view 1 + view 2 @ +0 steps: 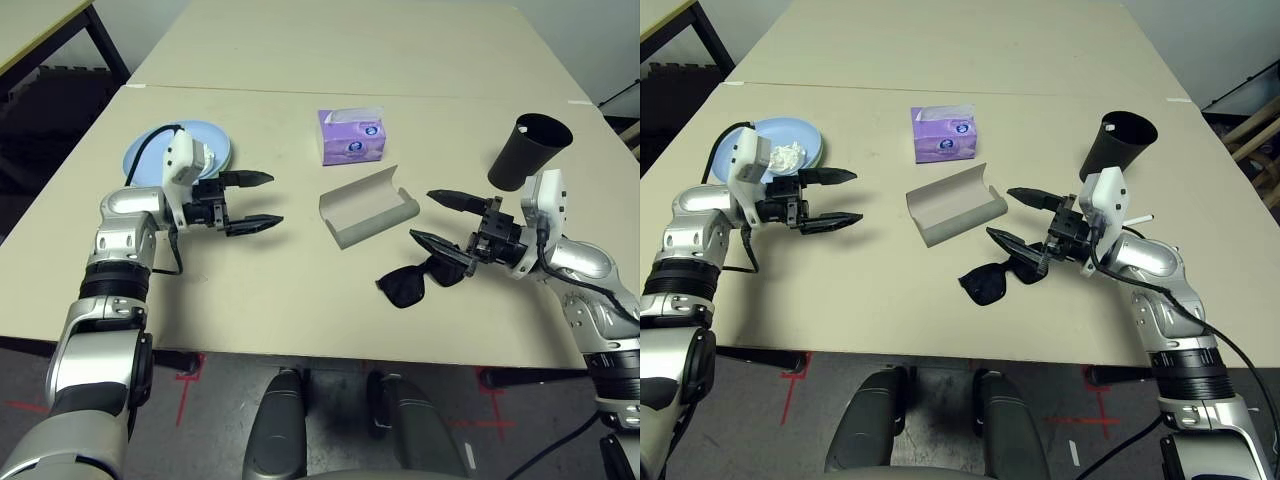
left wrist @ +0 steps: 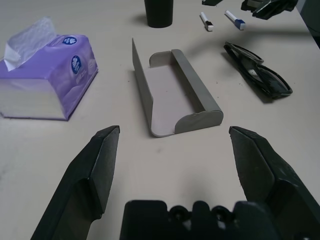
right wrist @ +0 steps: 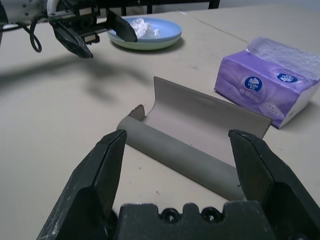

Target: Organize and tidy the items on the table.

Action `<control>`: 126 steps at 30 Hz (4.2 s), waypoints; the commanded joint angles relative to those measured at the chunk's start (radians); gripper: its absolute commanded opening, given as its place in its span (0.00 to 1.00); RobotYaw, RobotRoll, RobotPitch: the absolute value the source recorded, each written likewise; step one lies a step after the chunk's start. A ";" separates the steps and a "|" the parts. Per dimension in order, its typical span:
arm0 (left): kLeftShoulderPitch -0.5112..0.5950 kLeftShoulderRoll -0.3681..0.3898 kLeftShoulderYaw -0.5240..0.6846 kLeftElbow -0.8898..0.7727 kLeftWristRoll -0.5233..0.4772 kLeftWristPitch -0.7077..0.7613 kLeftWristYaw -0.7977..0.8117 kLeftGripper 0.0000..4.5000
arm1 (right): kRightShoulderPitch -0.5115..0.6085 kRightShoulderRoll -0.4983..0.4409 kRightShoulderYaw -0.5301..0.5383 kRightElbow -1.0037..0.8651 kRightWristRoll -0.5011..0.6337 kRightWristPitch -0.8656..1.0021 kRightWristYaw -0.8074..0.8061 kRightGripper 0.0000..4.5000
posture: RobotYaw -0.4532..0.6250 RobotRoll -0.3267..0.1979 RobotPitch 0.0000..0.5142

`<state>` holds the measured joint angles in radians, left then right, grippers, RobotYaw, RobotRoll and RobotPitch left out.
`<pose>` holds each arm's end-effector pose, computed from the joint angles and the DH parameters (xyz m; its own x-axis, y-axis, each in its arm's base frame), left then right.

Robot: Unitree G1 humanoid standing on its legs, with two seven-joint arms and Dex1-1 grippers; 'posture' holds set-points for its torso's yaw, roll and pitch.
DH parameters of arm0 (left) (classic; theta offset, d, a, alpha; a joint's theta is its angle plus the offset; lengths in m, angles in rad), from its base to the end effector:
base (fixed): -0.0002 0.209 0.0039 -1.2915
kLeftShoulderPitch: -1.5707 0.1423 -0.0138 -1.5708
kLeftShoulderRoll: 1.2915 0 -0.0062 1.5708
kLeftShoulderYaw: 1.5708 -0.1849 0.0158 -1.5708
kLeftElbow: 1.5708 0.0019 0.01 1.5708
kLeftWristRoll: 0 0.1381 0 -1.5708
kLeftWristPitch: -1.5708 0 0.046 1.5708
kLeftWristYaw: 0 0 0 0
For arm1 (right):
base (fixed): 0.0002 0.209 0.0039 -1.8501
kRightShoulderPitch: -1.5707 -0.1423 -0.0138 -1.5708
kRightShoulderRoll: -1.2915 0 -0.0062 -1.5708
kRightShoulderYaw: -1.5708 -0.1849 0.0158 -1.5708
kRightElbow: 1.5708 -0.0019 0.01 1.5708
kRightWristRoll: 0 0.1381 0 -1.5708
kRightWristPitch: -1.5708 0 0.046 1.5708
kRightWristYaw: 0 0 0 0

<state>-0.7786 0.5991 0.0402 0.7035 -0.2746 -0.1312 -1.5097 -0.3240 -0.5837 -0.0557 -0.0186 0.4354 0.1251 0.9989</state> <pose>0.3236 0.2733 0.1768 0.2822 -0.9430 -0.1764 0.9275 0.2213 0.3012 0.2556 -0.2426 0.1510 0.5250 0.8511 0.0070 -0.8183 0.5070 -0.2709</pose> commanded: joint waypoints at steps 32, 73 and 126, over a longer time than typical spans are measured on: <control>0.142 -0.048 -0.070 -0.290 -0.116 0.034 -0.085 0.99 | -0.250 -0.361 0.300 -0.148 -0.340 -0.022 0.335 1.00 | 0.56 0.62 0.47; 0.152 -0.074 -0.084 -0.263 -0.083 -0.020 -0.049 0.99 | -0.382 -0.370 0.576 -0.415 -0.731 0.255 0.417 1.00 | 0.59 0.62 0.43; 0.147 -0.058 -0.081 -0.245 -0.067 -0.023 -0.048 1.00 | -0.563 -0.283 0.498 -0.256 -0.723 0.145 0.527 0.07 | 0.59 0.62 0.40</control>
<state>-0.6252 0.5329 -0.0240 0.4504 -0.3529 -0.1427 -1.5439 -0.8602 -0.8679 0.4736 -0.2761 -0.3151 0.2556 1.5073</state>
